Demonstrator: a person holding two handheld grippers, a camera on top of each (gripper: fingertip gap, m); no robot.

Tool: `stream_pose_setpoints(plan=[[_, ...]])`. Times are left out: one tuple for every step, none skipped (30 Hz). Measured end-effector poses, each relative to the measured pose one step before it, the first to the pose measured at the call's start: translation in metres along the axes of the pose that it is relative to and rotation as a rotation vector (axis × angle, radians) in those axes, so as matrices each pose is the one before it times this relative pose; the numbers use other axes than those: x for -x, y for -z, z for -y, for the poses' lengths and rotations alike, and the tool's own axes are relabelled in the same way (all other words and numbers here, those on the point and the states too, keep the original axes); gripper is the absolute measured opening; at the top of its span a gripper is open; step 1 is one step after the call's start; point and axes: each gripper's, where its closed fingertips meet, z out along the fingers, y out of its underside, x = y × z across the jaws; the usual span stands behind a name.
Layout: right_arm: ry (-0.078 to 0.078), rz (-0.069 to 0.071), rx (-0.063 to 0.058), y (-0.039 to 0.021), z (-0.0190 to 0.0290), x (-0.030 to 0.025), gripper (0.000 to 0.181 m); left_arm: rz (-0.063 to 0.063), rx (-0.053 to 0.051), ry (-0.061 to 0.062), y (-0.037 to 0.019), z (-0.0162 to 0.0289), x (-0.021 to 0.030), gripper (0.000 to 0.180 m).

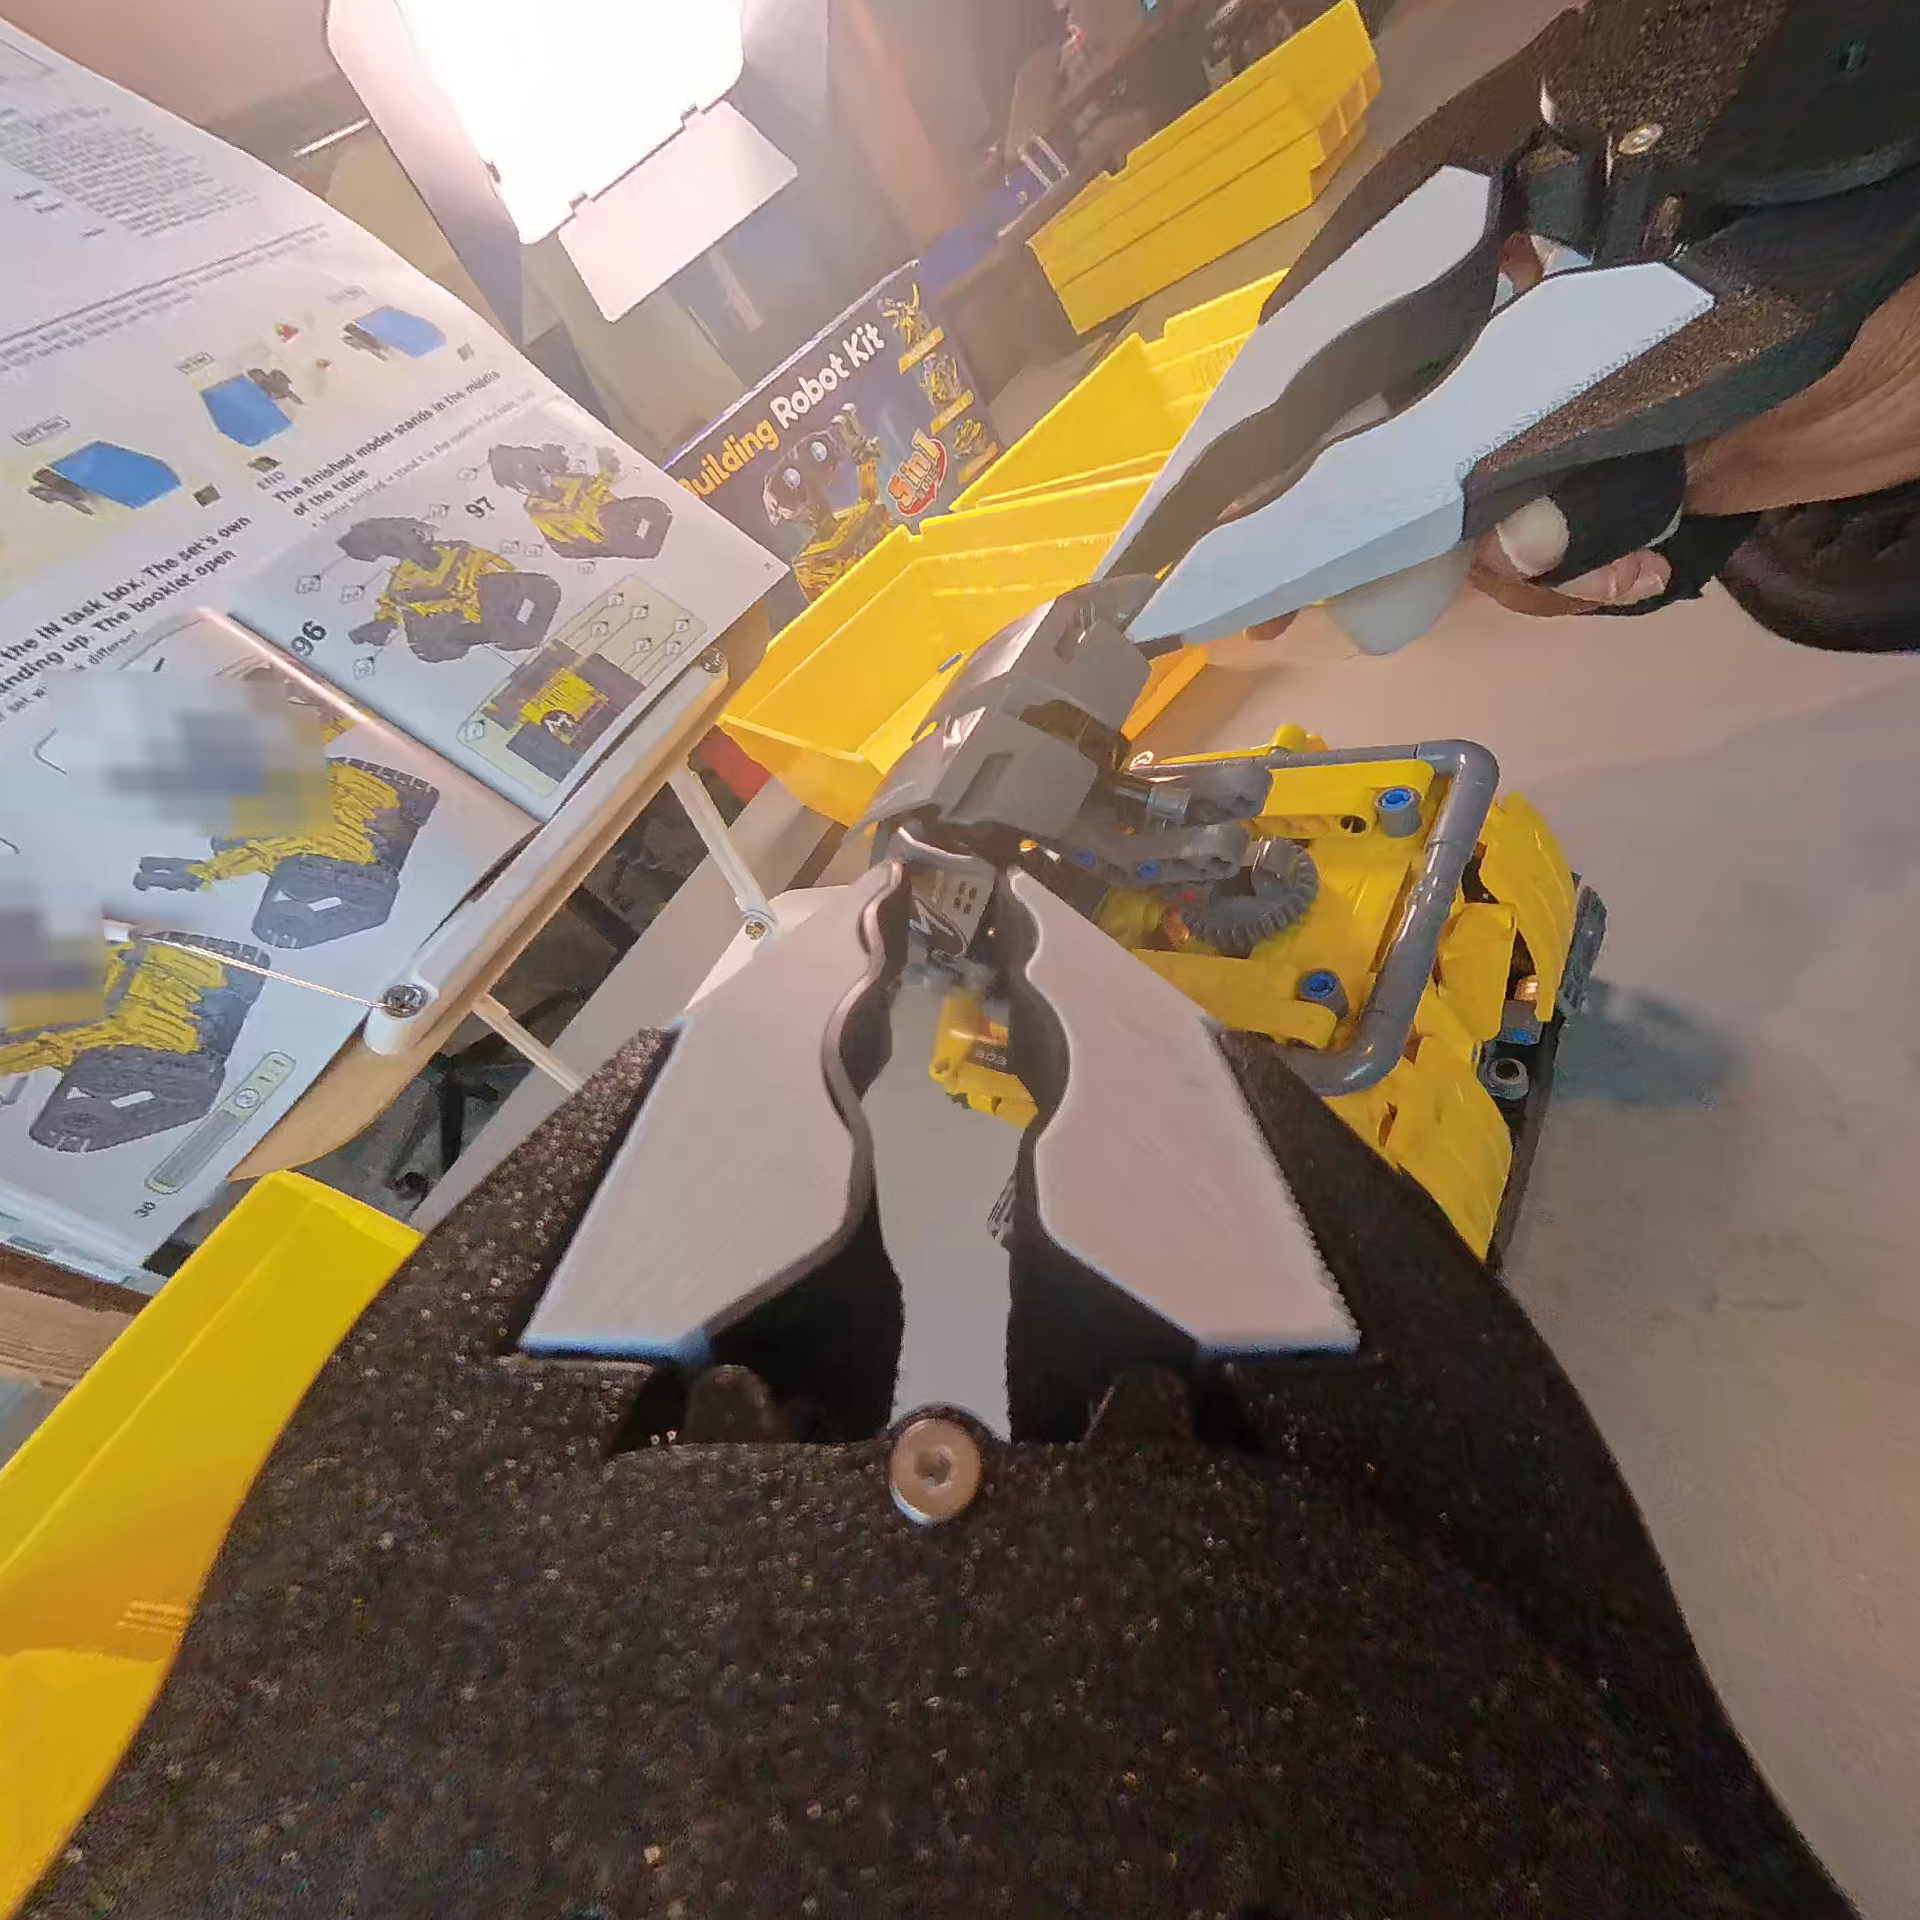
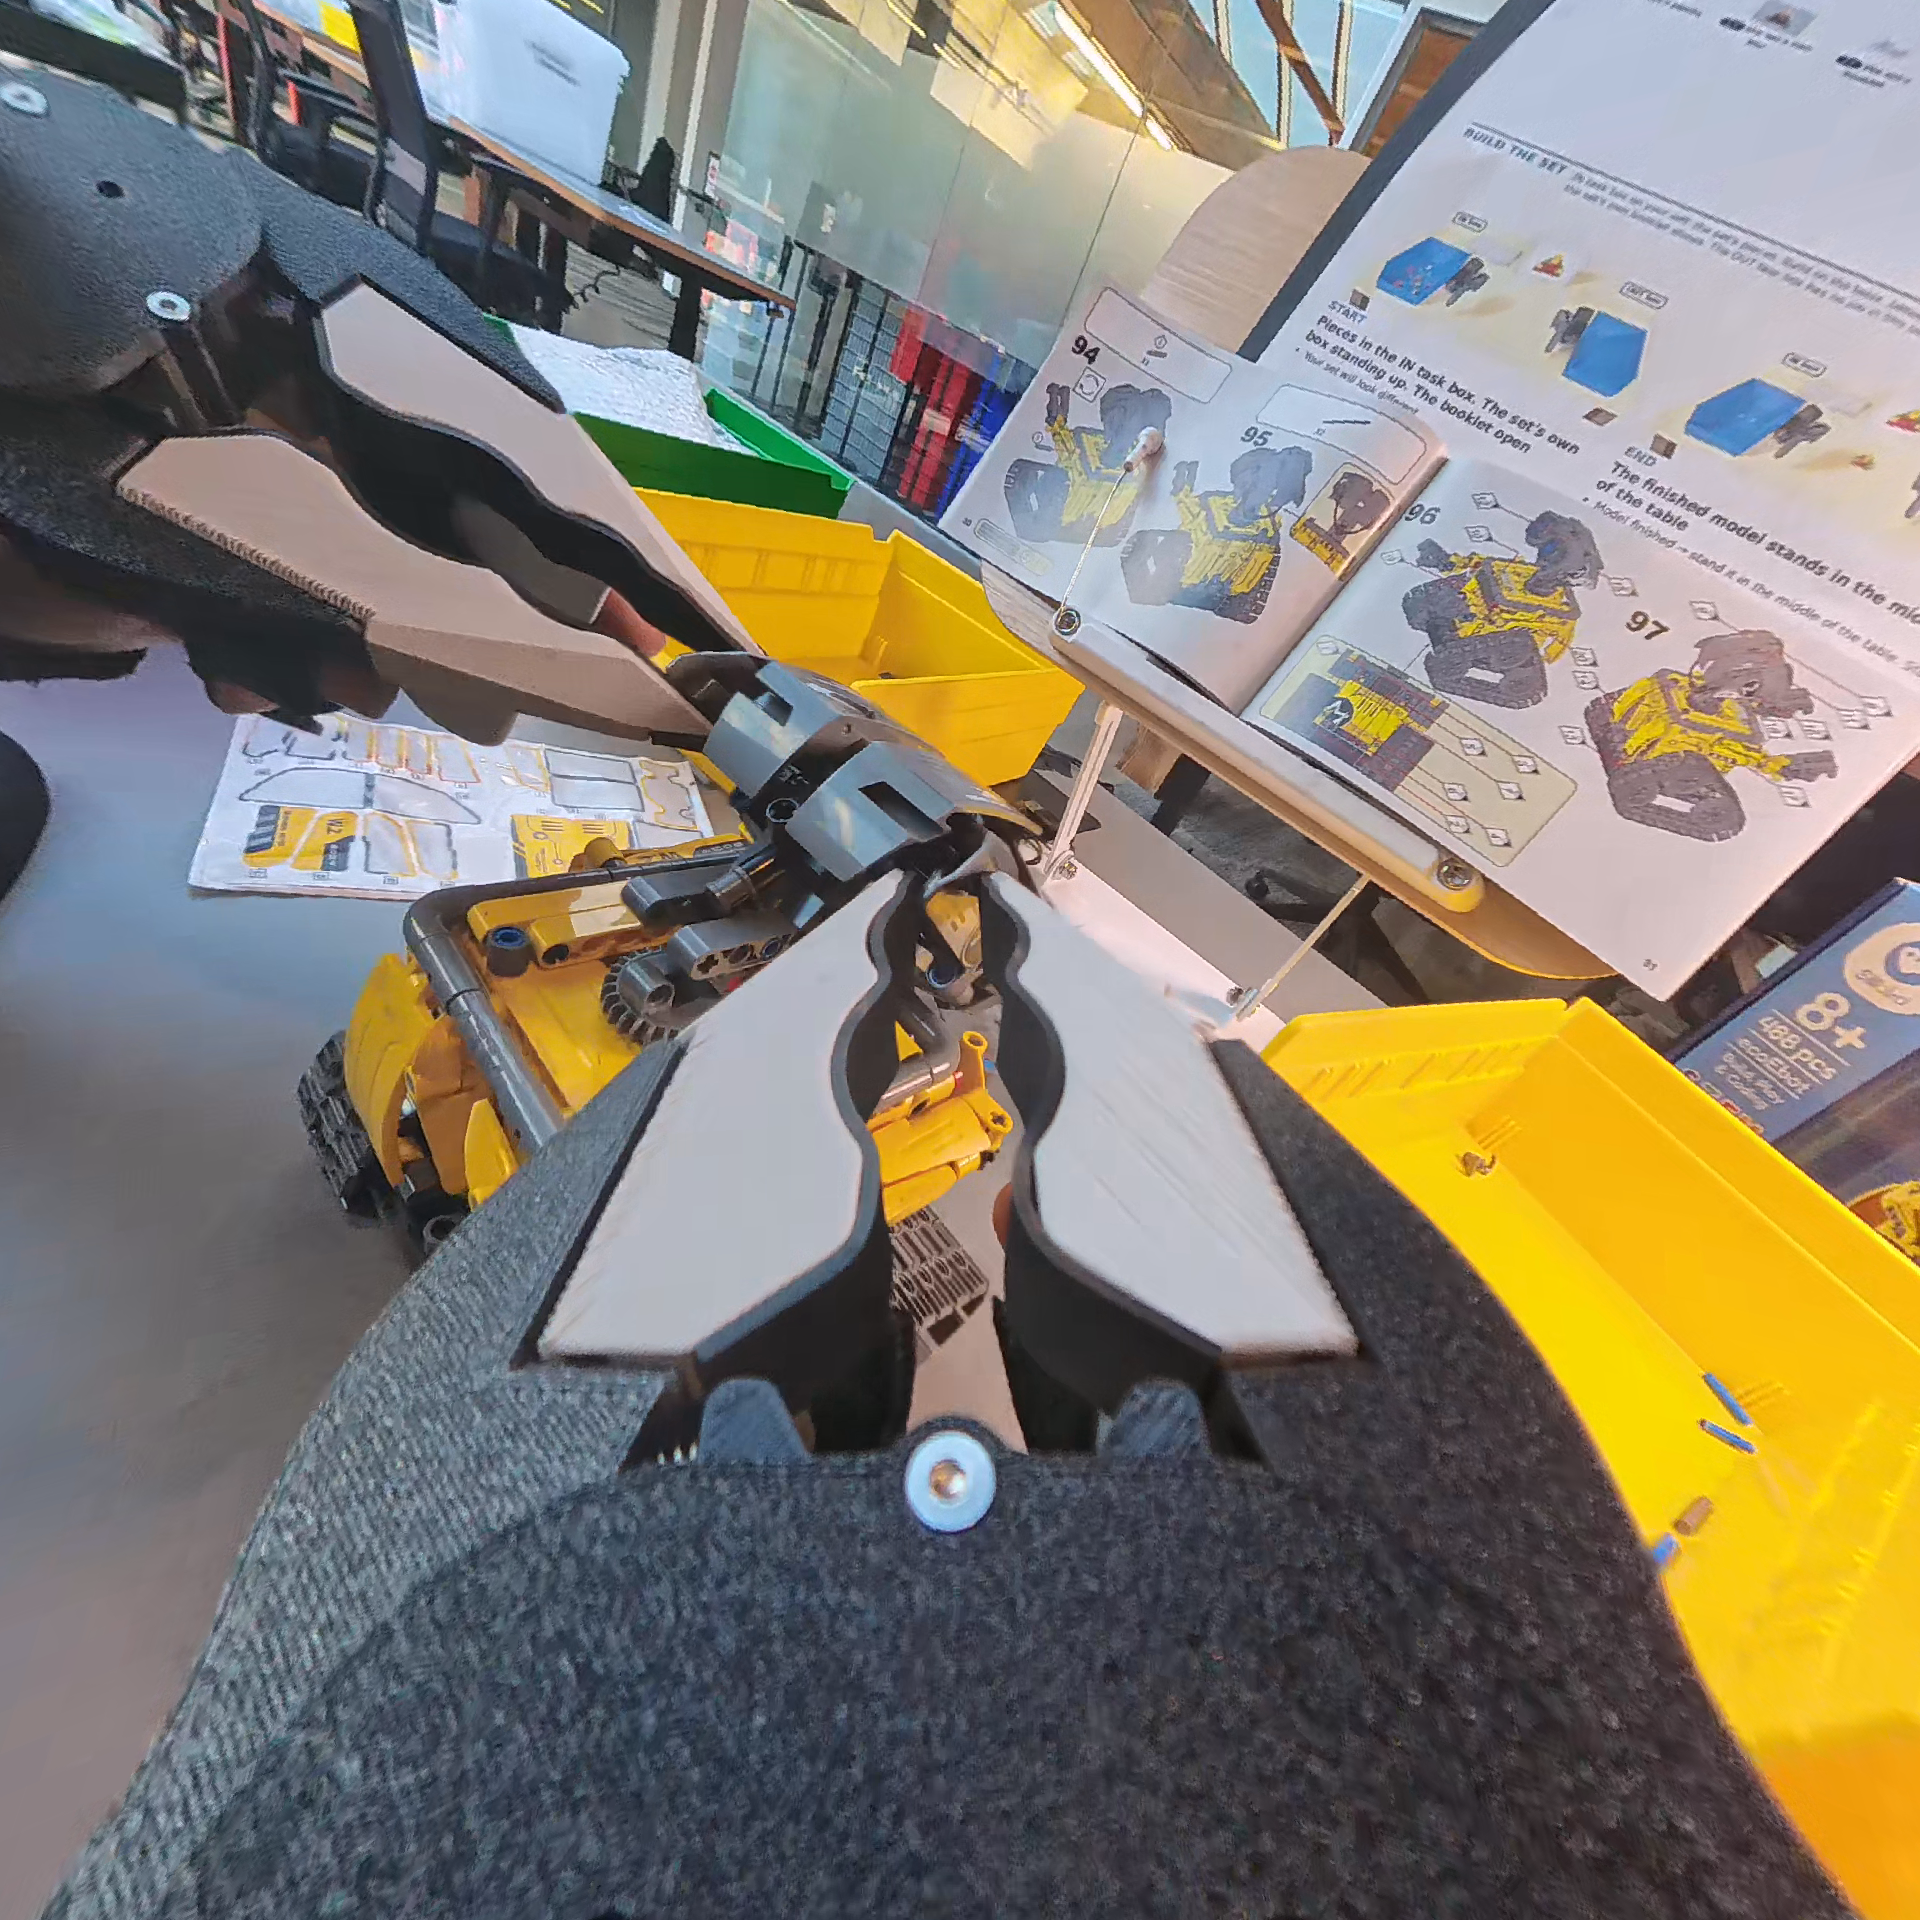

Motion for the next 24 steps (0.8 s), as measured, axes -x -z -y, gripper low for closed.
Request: stream_pose_setpoints(plan=[[0.0044,-0.0003,-0.0012,0.00091,0.00028,0.00035,0.011,-0.0148,-0.0001,0.0258,-0.00073,-0.00069,-0.00024,0.014],[-0.0013,0.0034,-0.0001,0.00090,-0.00010,0.00047,0.011,-0.0161,-0.0017,0.0318,-0.00056,-0.00050,-0.00063,0.013],[-0.0060,0.0084,-0.0023,0.00097,-0.00013,0.00074,0.012,-0.0105,-0.0034,0.0275,-0.00035,-0.00006,-0.00026,0.013],[-0.0106,0.0093,-0.0018,0.00094,-0.00041,0.00040,0.012,-0.0081,-0.0034,0.0166,-0.00011,0.00012,-0.00065,0.013],[-0.0158,0.0141,-0.0035,0.00115,-0.00042,0.00053,0.012,-0.0040,-0.0045,0.0073,0.00028,0.00056,-0.00042,0.014],[-0.0200,0.0254,-0.0048,0.00174,-0.00019,0.00084,0.012,0.0044,-0.0067,0.0033,0.00122,0.00085,0.00115,0.016],[-0.0229,0.0302,-0.0182,0.00290,0.00175,0.00002,0.016,-0.0025,-0.0048,0.0096,0.00219,0.00087,0.00132,0.021],[-0.0229,0.0283,-0.0209,0.00417,0.00250,-0.00187,0.020,-0.0124,0.0041,0.0286,0.00295,-0.00057,0.00145,0.026],[-0.0206,0.0337,-0.0151,0.00493,0.00199,-0.00201,0.023,-0.0182,0.0111,0.0477,0.00349,-0.00216,0.00188,0.031],[-0.0171,0.0478,0.0002,0.00504,-0.00041,-0.00073,0.027,-0.0310,0.0122,0.0606,0.00386,-0.00322,0.00063,0.038],[-0.0116,0.0584,0.0188,0.00471,-0.00385,0.00053,0.031,-0.0460,0.0142,0.0698,0.00393,-0.00440,-0.00145,0.047],[-0.0073,0.0706,0.0369,0.00417,-0.00820,0.00225,0.035,-0.0604,0.0211,0.0724,0.00331,-0.00601,-0.00409,0.058],[-0.0158,0.0719,0.0480,0.00310,-0.01134,0.00265,0.043,-0.0657,0.0315,0.0689,0.00225,-0.00832,-0.00584,0.069],[-0.0256,0.0697,0.0460,0.00156,-0.01189,0.00303,0.053,-0.0587,0.0367,0.0542,0.00025,-0.00975,-0.00621,0.082],[-0.0282,0.0661,0.0389,-0.00020,-0.01114,0.00352,0.062,-0.0378,0.0364,0.0296,-0.00152,-0.01062,-0.00462,0.090],[-0.0177,0.0522,0.0329,-0.00185,-0.01026,0.00215,0.067,-0.0094,0.0286,0.0013,-0.00333,-0.00960,-0.00174,0.094],[-0.0013,0.0211,0.0176,-0.00328,-0.00784,-0.00188,0.071,0.0030,0.0281,-0.0154,-0.00469,-0.00882,-0.00104,0.094],[0.0064,0.0030,0.0071,-0.00413,-0.00633,-0.00443,0.071,-0.0053,0.0351,-0.0188,-0.00583,-0.00833,-0.00301,0.094],[-0.0034,0.0071,0.0069,-0.00498,-0.00625,-0.00416,0.072,-0.0028,0.0324,-0.0219,-0.00595,-0.00615,-0.00269,0.093],[-0.0212,0.0175,0.0099,-0.00542,-0.00637,-0.00272,0.073,0.0109,0.0255,-0.0287,-0.00518,-0.00424,-0.00018,0.087],[-0.0264,0.0205,0.0083,-0.00555,-0.00563,-0.00137,0.071,0.0101,0.0226,-0.0308,-0.00424,-0.00346,0.00063,0.082],[-0.0166,0.0232,0.0098,-0.00484,-0.00521,0.00074,0.062,-0.0137,0.0040,-0.0159,-0.00234,-0.00054,-0.00144,0.080],[-0.0092,0.0360,-0.0041,-0.00331,-0.00215,0.00508,0.054,-0.0186,-0.0088,-0.0056,-0.00064,0.00089,-0.00102,0.077],[-0.0108,0.0275,-0.0126,-0.00126,0.00075,0.00519,0.043,-0.0096,-0.0067,-0.0054,0.00015,-0.00014,0.00100,0.077]])
